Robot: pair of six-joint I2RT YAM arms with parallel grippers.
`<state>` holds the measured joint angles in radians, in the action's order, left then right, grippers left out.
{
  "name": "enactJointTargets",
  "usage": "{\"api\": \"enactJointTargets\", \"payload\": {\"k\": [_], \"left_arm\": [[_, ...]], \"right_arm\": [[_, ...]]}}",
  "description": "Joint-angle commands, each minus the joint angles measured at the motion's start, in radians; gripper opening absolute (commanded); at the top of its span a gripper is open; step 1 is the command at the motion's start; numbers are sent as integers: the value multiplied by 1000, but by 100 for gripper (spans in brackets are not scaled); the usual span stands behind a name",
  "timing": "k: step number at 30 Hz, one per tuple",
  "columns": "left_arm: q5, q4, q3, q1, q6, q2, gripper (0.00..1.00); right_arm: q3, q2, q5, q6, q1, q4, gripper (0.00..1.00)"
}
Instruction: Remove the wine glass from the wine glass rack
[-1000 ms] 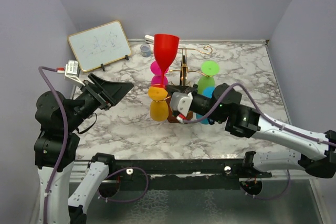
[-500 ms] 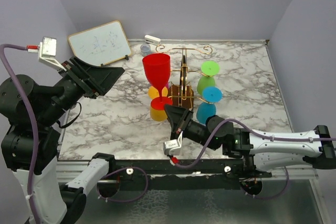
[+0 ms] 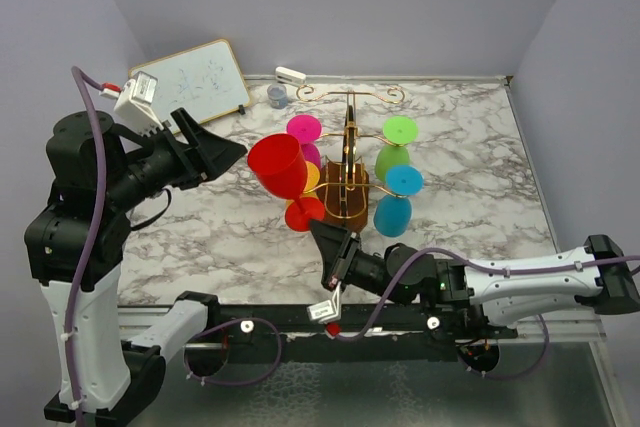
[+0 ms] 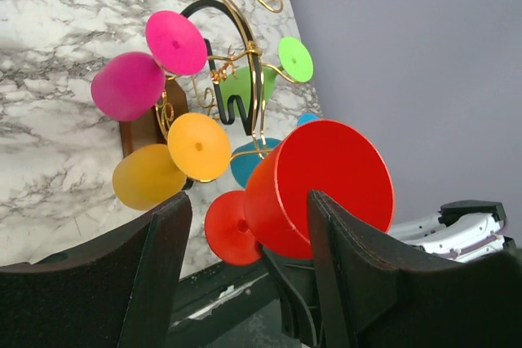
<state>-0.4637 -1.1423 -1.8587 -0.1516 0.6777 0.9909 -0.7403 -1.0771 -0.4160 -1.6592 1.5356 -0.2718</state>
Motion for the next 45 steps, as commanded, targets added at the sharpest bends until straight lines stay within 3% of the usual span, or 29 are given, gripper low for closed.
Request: {"api": "enactJointTargets", "payload": {"k": [1,15,22,31,34,38,39,42,45], "left_arm": [[18,-43,24,2,-39,-40,61],[26,-74,124,2,-68,-93,59],[-3,-39,243,2,-62,-134,59],[-12,-28,286,2,-64,-146,55],[-17,-26,298,2,-68,-148,43],[-14,-20,298,2,-71,-146,4],[-10,-18,295,2,-70,-145,0],[25,-17,261,3,-66,-136,0],[106,-10,182,2,-58,-121,0]], "right_arm": [[6,-37,-27,-89,24,-33,1],[48,-120,-43,-135,62,-192,1],[38,-144,-51,-147,75,-221,1],[47,-160,-53,-154,84,-233,1],[48,-159,-59,-151,84,-231,1],[52,-160,-86,-136,86,-234,5],[56,-157,-102,-131,85,-239,9],[72,-148,-130,-116,85,-258,32],[89,-131,-154,-97,87,-271,42]]}}
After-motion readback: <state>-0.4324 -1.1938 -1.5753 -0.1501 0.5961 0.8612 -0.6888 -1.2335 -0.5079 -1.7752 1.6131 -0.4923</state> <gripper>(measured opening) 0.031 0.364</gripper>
